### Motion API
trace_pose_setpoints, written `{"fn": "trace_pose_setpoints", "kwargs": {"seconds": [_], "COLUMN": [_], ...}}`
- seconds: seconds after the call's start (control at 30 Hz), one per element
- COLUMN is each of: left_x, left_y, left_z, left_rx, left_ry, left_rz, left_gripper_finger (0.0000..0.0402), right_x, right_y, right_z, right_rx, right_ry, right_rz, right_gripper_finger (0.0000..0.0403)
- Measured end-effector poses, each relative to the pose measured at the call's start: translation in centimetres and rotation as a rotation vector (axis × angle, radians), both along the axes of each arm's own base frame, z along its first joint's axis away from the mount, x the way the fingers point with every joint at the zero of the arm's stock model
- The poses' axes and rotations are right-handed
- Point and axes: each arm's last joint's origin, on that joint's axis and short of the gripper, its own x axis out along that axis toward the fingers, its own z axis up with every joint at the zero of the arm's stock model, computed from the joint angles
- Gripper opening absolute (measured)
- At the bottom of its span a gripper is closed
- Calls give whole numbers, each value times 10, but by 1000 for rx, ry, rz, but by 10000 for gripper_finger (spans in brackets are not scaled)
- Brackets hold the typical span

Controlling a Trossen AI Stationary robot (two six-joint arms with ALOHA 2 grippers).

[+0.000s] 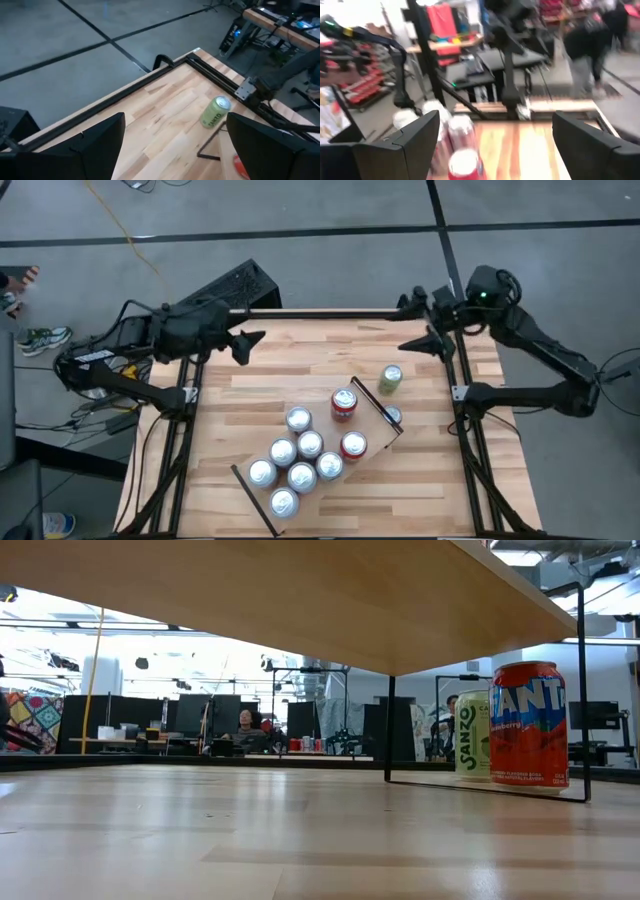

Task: Place canned beverage on shelf
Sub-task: Put the red soda can on the shelf aligned with the other red soda can

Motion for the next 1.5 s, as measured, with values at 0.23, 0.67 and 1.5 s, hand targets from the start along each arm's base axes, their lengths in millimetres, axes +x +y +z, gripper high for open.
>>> {"fn": "trace_pose_setpoints", "kwargs": {"seconds": [0.23,0.67,1.5], "left_x": [22,39,39], "left_y": [-18,-20,-19], "left_z": [-28,-45,-44], "left_rx": [1,-6,-16], "left_ry": [12,-85,-102], "left_rz": [-84,-111,-70], "left_gripper_finger": [332,332,332], "right_x": [-32,-19,105], "right_y": [7,16,33], "right_z": [-23,-68,-141], "right_rx": [7,-18,-171], "right_ry": [247,443,398], "right_rz": [-124,-92,72], "right_gripper_finger": [358,325,285]}}
